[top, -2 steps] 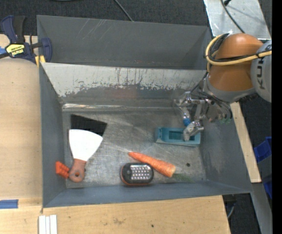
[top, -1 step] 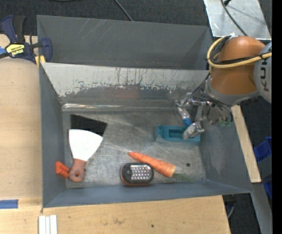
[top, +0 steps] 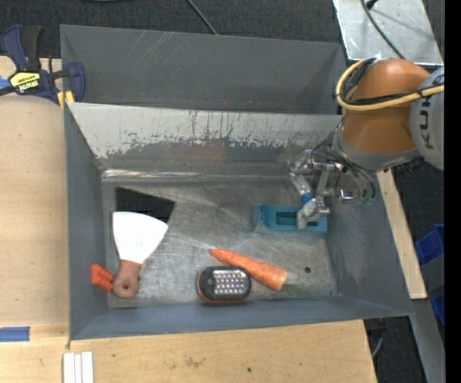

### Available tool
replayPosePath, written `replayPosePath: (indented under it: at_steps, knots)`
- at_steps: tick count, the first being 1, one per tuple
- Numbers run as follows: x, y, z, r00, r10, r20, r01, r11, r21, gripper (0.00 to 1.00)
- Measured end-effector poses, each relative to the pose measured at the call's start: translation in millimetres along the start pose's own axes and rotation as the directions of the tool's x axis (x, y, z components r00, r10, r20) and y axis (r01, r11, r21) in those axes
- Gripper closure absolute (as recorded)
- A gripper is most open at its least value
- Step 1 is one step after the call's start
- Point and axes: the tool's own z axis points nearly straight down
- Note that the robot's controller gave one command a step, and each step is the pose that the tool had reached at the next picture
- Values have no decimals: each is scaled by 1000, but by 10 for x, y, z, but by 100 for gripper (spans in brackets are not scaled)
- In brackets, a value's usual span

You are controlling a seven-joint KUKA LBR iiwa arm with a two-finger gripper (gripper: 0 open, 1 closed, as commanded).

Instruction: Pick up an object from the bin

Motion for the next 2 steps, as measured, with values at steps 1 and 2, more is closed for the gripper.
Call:
replayPosePath:
  at_steps: [1,2]
  knots:
    - [32,56,208,999,53,9,-53,999,9,100]
    - [32,56,208,999,53,9,-53,999,9,100]
